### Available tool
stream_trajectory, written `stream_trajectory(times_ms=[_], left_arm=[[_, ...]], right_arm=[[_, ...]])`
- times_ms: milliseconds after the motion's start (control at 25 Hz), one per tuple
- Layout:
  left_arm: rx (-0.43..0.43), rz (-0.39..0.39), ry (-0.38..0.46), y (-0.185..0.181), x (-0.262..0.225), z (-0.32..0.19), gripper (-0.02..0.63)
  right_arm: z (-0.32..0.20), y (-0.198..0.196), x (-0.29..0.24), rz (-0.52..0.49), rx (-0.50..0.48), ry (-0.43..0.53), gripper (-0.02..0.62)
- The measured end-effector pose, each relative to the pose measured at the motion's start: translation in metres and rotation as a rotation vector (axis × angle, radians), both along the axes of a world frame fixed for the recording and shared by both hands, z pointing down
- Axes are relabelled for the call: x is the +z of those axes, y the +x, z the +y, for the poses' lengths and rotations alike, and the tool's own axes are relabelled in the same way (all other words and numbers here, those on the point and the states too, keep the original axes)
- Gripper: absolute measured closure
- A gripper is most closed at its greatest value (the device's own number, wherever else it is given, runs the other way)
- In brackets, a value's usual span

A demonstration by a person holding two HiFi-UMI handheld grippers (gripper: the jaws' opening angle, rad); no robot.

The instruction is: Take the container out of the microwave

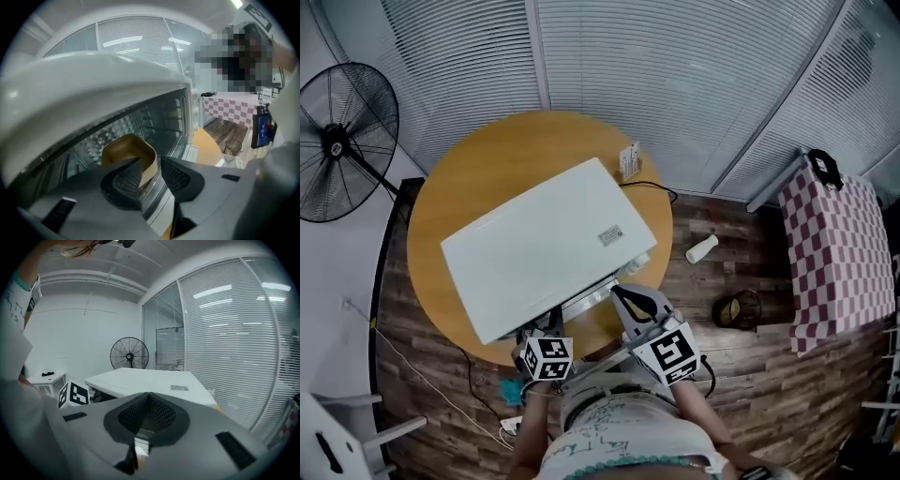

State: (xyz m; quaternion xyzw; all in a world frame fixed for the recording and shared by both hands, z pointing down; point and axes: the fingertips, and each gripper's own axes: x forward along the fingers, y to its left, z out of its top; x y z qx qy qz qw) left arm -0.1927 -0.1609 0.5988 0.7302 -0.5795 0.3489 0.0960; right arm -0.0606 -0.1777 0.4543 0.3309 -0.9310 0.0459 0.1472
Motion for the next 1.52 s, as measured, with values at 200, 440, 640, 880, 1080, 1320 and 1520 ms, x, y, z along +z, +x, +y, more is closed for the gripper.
stream_trajectory(times_ms=[200, 440, 640, 880, 1080, 1320, 1520], left_arm=[[0.077, -0.136, -0.026, 0.002, 0.013, -0.008, 0.463], [0.172, -0.299, -0.078, 0.0, 0.03, -0.013, 0.462], [0.212, -0.336, -0.106, 0.001, 0.036, -0.017, 0.462], [0.231, -0.311, -0.128, 0.003, 0.039, -0.02, 0.482], [0.248, -0.301, -0.142, 0.005, 0.04, -0.022, 0.5], [0.244, -0.286, -0.169, 0.007, 0.041, -0.018, 0.531], [0.24, -0.302, -0.18, 0.01, 0.042, -0.015, 0.543]], right_arm=[[-0.001, 0.011, 0.002, 0.009, 0.034, -0.01, 0.603], [0.0, 0.022, 0.005, 0.013, 0.069, -0.016, 0.603], [-0.001, 0.028, 0.004, 0.015, 0.09, -0.02, 0.603], [-0.001, 0.032, 0.004, 0.015, 0.104, -0.018, 0.603], [0.0, 0.034, 0.006, 0.014, 0.107, -0.026, 0.603], [0.001, 0.038, 0.004, 0.009, 0.115, -0.019, 0.603], [0.002, 0.043, 0.003, 0.007, 0.122, -0.015, 0.603]])
